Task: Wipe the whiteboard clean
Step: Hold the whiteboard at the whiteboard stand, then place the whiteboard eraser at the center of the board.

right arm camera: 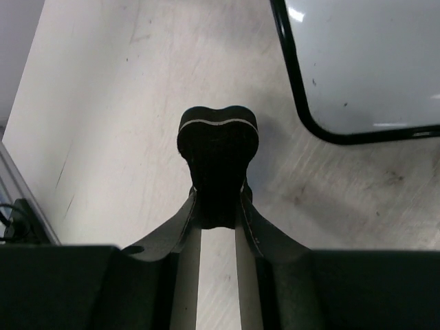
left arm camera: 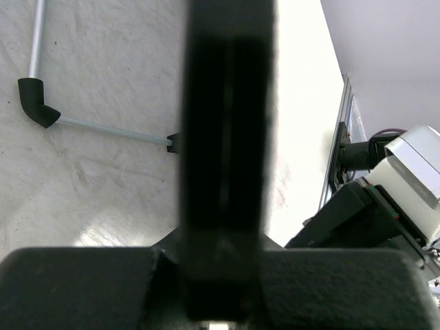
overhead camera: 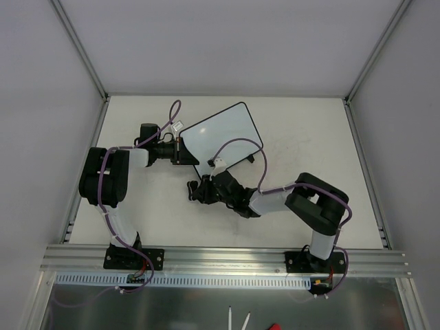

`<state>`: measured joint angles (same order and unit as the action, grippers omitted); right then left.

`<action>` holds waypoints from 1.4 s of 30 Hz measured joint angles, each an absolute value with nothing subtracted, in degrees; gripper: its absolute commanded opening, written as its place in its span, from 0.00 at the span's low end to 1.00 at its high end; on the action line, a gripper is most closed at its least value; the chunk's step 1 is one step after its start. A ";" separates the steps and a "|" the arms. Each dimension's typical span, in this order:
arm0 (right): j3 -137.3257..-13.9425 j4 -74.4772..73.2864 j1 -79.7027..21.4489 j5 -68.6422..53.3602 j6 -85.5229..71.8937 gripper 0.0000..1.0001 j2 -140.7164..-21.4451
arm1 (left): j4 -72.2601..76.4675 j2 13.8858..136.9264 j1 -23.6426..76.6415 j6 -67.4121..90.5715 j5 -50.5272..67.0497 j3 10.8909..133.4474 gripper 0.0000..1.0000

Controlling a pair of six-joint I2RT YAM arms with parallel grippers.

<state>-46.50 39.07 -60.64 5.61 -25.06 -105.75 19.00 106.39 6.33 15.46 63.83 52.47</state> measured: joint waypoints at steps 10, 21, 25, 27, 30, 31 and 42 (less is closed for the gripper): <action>-46.59 15.70 -60.69 5.34 -19.42 0.03 -84.05 | 19.00 106.39 6.33 15.46 63.83 52.47 0.00; -45.28 -12.08 -54.81 8.56 -11.81 0.24 -74.41 | 18.98 106.39 6.33 15.46 63.81 52.47 0.01; -41.08 -17.52 -52.82 8.51 -11.18 0.39 -74.02 | 19.00 106.39 6.33 15.46 63.81 52.47 0.07; -39.99 -19.16 -52.69 8.40 -10.55 0.45 -74.02 | 19.00 106.39 6.33 15.44 63.81 52.47 0.10; -39.33 -20.34 -52.58 8.27 -9.85 0.62 -74.02 | 18.96 106.39 6.33 15.49 63.59 52.47 0.14; -39.22 -20.38 -52.49 8.25 -9.50 0.70 -74.02 | 18.96 106.39 6.33 15.49 63.44 52.47 0.15; -39.18 -20.43 -51.64 8.36 -8.69 0.79 -74.59 | 18.98 106.37 6.33 15.53 62.50 51.72 0.26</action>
<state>-39.18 -20.43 -51.64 8.36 -8.69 -74.59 18.98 106.37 6.33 15.53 62.50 51.72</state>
